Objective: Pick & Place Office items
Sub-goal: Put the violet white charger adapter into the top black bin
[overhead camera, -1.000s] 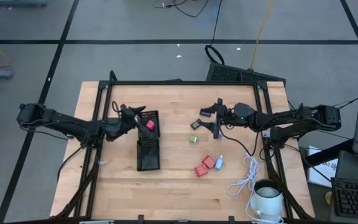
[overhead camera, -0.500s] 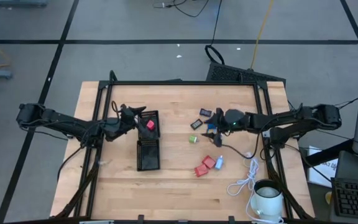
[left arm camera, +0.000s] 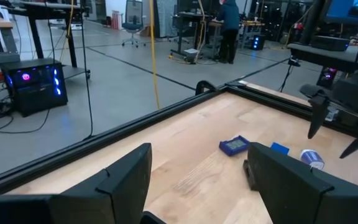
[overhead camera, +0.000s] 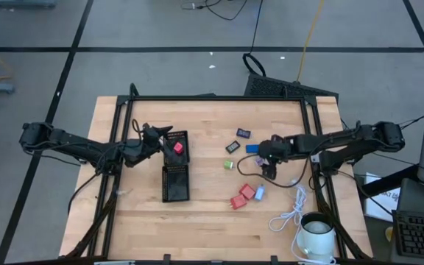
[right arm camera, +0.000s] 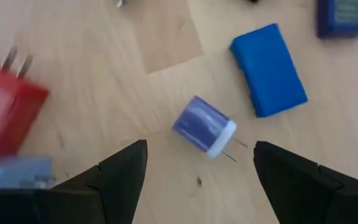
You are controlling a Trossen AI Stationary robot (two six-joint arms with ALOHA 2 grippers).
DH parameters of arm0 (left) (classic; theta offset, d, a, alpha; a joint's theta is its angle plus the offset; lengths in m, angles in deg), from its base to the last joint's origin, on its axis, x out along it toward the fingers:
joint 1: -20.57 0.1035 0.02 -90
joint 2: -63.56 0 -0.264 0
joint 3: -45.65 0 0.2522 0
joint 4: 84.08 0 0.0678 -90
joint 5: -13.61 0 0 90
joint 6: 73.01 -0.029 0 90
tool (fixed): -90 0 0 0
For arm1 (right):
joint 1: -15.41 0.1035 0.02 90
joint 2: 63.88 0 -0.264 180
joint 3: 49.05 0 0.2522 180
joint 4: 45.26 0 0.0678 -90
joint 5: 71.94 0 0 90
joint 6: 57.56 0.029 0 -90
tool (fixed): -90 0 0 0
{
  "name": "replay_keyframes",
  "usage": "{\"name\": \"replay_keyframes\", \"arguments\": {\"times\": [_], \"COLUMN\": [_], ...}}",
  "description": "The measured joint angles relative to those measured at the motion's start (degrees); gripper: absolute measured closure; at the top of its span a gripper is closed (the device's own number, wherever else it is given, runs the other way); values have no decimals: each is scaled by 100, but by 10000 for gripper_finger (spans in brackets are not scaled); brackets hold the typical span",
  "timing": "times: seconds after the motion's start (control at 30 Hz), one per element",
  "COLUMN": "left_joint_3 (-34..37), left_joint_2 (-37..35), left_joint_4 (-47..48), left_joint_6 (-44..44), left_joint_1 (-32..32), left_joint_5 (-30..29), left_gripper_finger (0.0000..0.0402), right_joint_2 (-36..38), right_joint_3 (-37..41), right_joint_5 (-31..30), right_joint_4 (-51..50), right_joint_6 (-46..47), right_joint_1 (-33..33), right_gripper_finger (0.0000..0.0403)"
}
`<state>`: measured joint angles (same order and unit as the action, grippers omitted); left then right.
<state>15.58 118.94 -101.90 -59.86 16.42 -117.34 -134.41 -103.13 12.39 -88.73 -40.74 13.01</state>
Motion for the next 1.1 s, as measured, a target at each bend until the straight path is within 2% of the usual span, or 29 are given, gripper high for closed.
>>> {"name": "replay_keyframes", "arguments": {"times": [0.17,0.27,0.57,0.87,1.1], "left_joint_3": [0,0,0,0,2], "left_joint_2": [0,0,0,0,0], "left_joint_4": [4,4,15,13,13], "left_joint_6": [87,85,85,83,80], "left_joint_1": [1,-1,0,-2,1], "left_joint_5": [0,-2,-2,-4,-4], "left_gripper_finger": [133,133,133,133,133], "right_joint_2": [-84,-345,-1264,-1070,-1014], "right_joint_3": [12,14,21,23,23], "right_joint_5": [-28,-42,-33,-28,-31], "right_joint_4": [205,419,634,896,1340], "right_joint_6": [1042,1233,1254,1177,482], "right_joint_1": [-63,-10,60,58,54], "right_gripper_finger": [122,122,124,161,164]}}
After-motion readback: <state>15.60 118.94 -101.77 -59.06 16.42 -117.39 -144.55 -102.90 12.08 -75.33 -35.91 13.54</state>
